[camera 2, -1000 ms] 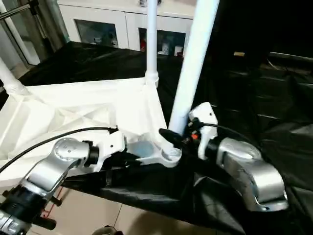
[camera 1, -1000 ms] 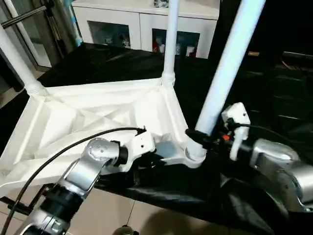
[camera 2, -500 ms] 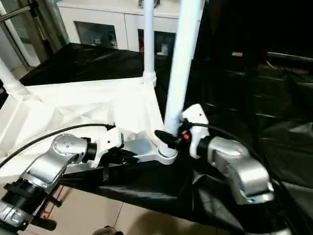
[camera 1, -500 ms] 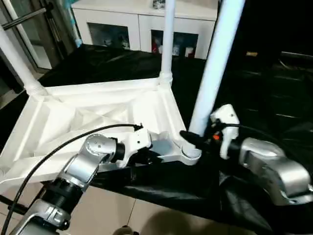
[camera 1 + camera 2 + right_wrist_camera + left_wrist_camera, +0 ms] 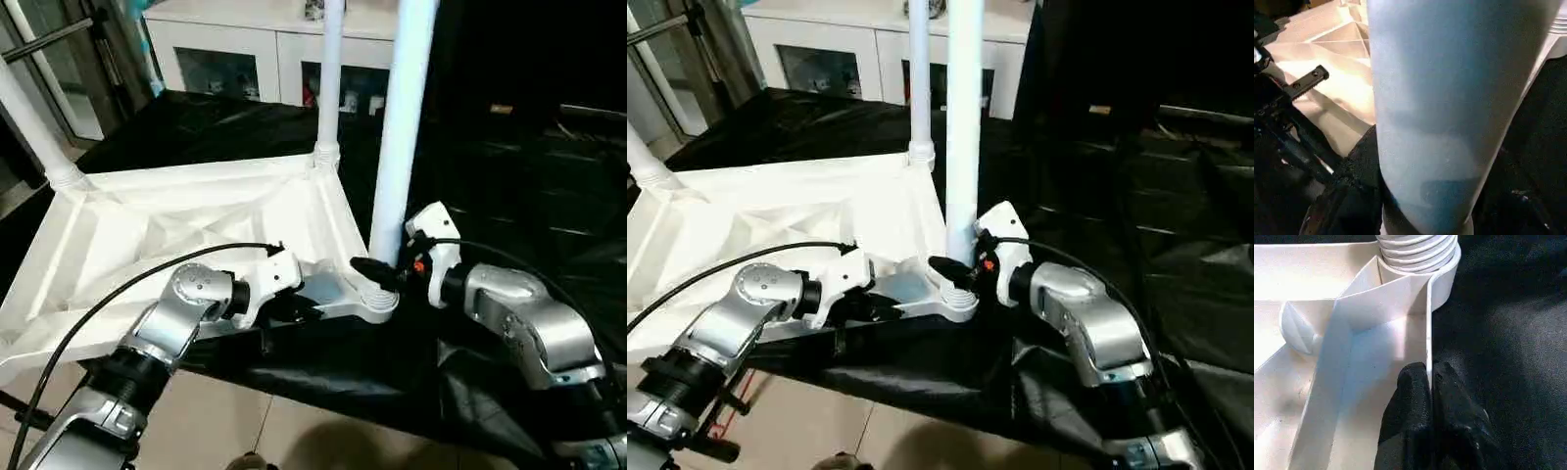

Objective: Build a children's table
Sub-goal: Insert table leg to table base

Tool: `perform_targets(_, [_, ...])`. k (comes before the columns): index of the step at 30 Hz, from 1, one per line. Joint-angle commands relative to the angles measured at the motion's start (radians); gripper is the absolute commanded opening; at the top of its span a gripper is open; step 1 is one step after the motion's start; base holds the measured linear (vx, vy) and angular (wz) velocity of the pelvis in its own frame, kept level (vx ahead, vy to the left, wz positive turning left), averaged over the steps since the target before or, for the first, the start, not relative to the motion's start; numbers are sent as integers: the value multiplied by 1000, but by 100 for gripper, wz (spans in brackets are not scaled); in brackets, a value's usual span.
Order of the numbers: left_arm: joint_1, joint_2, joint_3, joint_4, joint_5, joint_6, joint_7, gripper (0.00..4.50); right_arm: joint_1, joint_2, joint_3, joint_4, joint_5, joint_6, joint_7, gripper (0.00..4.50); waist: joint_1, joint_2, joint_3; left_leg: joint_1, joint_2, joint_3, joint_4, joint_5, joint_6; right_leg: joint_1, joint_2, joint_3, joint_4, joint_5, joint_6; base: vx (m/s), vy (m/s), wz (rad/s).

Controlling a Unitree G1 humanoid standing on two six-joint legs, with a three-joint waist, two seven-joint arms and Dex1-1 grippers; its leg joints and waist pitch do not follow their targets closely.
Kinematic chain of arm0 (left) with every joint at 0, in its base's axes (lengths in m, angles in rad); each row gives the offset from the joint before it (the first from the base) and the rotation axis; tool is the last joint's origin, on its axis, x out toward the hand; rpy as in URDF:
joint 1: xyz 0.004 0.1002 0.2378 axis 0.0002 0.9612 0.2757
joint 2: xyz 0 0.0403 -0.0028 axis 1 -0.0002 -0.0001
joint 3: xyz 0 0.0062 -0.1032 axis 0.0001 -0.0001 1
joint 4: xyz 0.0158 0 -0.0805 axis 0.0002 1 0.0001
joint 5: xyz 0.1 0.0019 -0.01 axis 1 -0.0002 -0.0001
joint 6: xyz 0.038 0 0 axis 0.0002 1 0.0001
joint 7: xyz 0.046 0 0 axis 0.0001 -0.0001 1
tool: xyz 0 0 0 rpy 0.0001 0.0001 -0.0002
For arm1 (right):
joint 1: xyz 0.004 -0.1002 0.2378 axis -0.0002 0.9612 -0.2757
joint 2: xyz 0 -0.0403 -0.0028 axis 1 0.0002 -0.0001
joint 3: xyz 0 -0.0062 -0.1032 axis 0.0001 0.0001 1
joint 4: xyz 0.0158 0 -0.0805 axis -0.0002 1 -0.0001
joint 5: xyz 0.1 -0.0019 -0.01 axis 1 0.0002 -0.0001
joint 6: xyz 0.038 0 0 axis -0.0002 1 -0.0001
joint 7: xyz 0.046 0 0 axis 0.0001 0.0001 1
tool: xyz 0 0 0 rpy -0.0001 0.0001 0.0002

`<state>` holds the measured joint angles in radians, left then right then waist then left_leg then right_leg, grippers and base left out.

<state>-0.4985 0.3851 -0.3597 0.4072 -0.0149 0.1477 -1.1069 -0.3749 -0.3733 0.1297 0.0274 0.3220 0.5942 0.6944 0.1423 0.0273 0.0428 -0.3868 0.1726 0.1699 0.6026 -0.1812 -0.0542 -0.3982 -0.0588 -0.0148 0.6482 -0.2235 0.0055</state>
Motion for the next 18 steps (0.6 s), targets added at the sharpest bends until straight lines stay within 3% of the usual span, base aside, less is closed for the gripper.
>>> perform_targets(1, [-15,-28,23,-22,-43,-39,-12,0,8,16,-4,27,25,-7,3,190,4,-23,-62,14,46,-14,-64,-111,21,44,-80,34,-77,-65,-191,0,0,0])
perform_targets(8, [-21,-27,26,-19,-42,-37,-15,0,44,38,-41,77,38,-34,9,190,6,-20,-62,14,46,-14,-65,-113,25,42,-80,33,-78,-64,-194,0,0,0])
perform_targets(14, [-42,-32,42,13,-31,-42,19,0,111,71,-108,138,63,-83,-13,190,8,-20,-62,14,47,-14,-66,-126,26,41,-81,33,-81,-75,-195,0,0,0])
perform_targets(18, [-50,-32,46,22,-30,-41,22,0,148,89,-123,162,63,-116,-21,190,9,-17,-59,16,49,-16,-70,-162,15,38,-83,33,-88,-133,-189,0,0,0])
